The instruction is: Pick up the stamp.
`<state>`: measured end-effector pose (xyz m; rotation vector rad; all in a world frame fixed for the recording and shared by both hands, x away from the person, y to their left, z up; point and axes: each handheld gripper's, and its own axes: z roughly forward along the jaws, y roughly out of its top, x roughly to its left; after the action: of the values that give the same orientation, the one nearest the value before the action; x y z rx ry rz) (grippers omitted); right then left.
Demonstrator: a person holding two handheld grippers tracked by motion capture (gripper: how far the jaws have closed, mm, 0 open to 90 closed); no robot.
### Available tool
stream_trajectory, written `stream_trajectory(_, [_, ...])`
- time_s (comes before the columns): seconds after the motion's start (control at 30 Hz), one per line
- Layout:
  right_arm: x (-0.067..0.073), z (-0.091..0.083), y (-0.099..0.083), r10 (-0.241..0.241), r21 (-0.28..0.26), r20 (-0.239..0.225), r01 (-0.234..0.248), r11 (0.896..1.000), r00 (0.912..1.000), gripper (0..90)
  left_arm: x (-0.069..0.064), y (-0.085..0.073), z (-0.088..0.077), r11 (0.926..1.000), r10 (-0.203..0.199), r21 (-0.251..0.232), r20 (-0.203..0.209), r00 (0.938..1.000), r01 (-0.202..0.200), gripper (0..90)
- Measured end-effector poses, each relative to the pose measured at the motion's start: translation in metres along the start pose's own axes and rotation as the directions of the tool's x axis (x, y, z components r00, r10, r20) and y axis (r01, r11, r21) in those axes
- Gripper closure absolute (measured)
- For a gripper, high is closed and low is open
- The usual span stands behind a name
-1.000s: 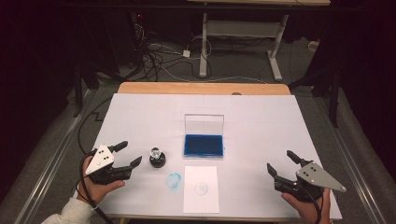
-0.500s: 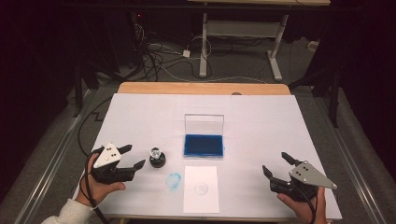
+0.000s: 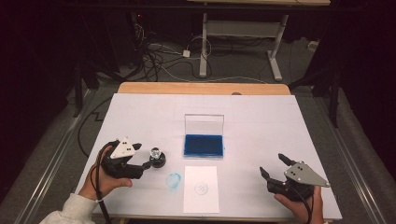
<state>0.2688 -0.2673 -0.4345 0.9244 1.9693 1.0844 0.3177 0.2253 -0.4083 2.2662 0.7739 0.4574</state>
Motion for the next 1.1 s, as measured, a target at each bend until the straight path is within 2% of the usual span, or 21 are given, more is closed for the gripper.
stream_trajectory(0.13, [0.001, 0.001, 0.000, -0.002, 0.003, -0.003, 0.002, 1.000, 1.0000, 25.1, 0.007, 0.009, 0.010, 0.9980, 0.000, 0.064, 0.030, 0.9995, -0.002, 26.7])
stream_trajectory(0.27, [0.001, 0.002, -0.001, -0.009, 0.006, -0.003, 0.009, 1.000, 1.0000, 25.2, 0.012, 0.019, 0.022, 0.9904, 0.008, 0.137, 0.059, 0.9982, -0.016, 26.7])
stream_trajectory(0.33, [0.001, 0.002, -0.001, -0.003, 0.007, -0.004, 0.003, 1.000, 1.0000, 25.2, 0.012, 0.023, 0.027, 0.9858, 0.026, 0.164, 0.055, 0.9981, -0.035, 26.7])
stream_trajectory(0.4, [0.001, 0.002, -0.002, -0.003, 0.012, -0.003, 0.003, 1.000, 1.0000, 25.3, 0.013, 0.026, 0.031, 0.9847, 0.023, 0.170, 0.086, 0.9960, -0.038, 27.2])
stream_trajectory(0.47, [0.001, 0.002, -0.002, -0.004, 0.012, -0.005, 0.004, 1.000, 1.0000, 25.4, 0.012, 0.029, 0.036, 0.9814, 0.032, 0.186, 0.084, 0.9959, -0.048, 27.5])
stream_trajectory(0.53, [0.001, 0.003, -0.002, -0.003, 0.013, -0.004, 0.003, 1.000, 1.0000, 25.4, 0.012, 0.031, 0.040, 0.9800, 0.044, 0.189, 0.101, 0.9939, -0.062, 29.1])
stream_trajectory(0.57, [0.001, 0.002, -0.002, -0.002, 0.014, -0.004, 0.002, 1.000, 1.0000, 25.5, 0.012, 0.032, 0.042, 0.9777, 0.056, 0.197, 0.096, 0.9938, -0.074, 32.8])
stream_trajectory(0.6, [0.001, 0.002, -0.002, -0.006, 0.014, -0.004, 0.006, 1.000, 1.0000, 25.6, 0.012, 0.032, 0.044, 0.9769, 0.066, 0.199, 0.073, 0.9951, -0.079, 35.2])
stream_trajectory(0.63, [0.002, 0.002, -0.002, -0.002, 0.015, -0.003, 0.002, 1.000, 1.0000, 25.6, 0.013, 0.032, 0.045, 0.9776, 0.062, 0.196, 0.076, 0.9952, -0.076, 38.2])
stream_trajectory(0.67, [0.001, 0.002, -0.002, -0.004, 0.018, -0.005, 0.004, 1.000, 1.0000, 25.7, 0.015, 0.031, 0.045, 0.9790, 0.055, 0.190, 0.096, 0.9939, -0.072, 40.8])
stream_trajectory(0.8, [0.002, 0.003, -0.003, -0.011, 0.022, -0.006, 0.011, 1.000, 0.9999, 25.8, 0.014, 0.032, 0.045, 0.9754, 0.069, 0.201, 0.119, 0.9906, -0.092, 42.9])
stream_trajectory(0.87, [0.002, 0.004, -0.002, -0.010, 0.022, -0.006, 0.010, 1.000, 0.9999, 25.9, 0.013, 0.033, 0.046, 0.9730, 0.079, 0.207, 0.110, 0.9907, -0.101, 45.7])
stream_trajectory(0.93, [0.003, 0.004, -0.002, -0.010, 0.023, -0.004, 0.010, 1.000, 0.9999, 26.1, 0.013, 0.035, 0.046, 0.9753, 0.076, 0.198, 0.116, 0.9904, -0.098, 46.6])
stream_trajectory(1.03, [0.003, 0.004, -0.002, -0.019, 0.028, -0.004, 0.019, 0.999, 0.9998, 27.4, 0.013, 0.037, 0.047, 0.9706, 0.082, 0.217, 0.108, 0.9908, -0.104, 49.8])
stream_trajectory(1.1, [0.003, 0.004, -0.002, -0.022, 0.032, -0.003, 0.022, 0.999, 0.9998, 27.8, 0.013, 0.038, 0.047, 0.9703, 0.081, 0.218, 0.115, 0.9901, -0.104, 50.2])
